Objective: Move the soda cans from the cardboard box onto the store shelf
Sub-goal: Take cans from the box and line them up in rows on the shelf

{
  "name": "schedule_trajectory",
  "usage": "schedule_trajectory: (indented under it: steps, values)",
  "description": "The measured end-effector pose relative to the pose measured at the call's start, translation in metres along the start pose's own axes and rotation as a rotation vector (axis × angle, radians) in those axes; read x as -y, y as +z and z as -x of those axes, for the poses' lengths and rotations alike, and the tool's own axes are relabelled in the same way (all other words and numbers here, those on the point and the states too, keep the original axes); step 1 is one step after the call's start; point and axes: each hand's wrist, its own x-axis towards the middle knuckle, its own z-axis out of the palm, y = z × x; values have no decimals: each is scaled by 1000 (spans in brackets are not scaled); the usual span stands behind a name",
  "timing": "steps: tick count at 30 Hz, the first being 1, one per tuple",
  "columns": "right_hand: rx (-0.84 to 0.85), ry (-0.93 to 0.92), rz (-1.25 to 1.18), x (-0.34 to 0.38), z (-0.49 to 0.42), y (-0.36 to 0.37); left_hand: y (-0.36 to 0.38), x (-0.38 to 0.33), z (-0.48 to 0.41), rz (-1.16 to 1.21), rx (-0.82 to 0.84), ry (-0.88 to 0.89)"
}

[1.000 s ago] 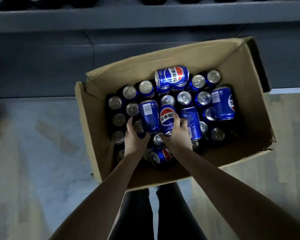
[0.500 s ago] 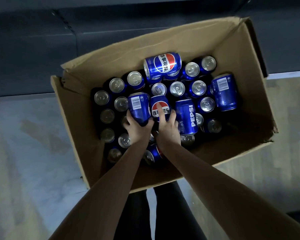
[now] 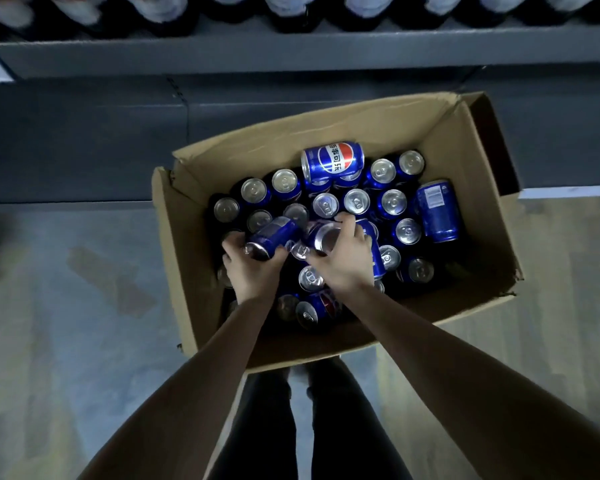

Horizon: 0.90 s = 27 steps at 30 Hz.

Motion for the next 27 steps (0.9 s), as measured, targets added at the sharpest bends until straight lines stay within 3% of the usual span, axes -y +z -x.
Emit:
schedule_trajectory:
  steps: [5,11,19,27]
  values:
    - [65,-257,-3,38,21,-51,-53,-59,26,112,-15,165]
    - [134,-524,-49,144,62,-155,-149,-172,74,152,-72,415]
    - [34,-854,-57,305,113,-309,-282,-326,122,52,-120,804]
    - [-67,-984,-105,420,127,-395,-357,-459,119,21,-109,1029]
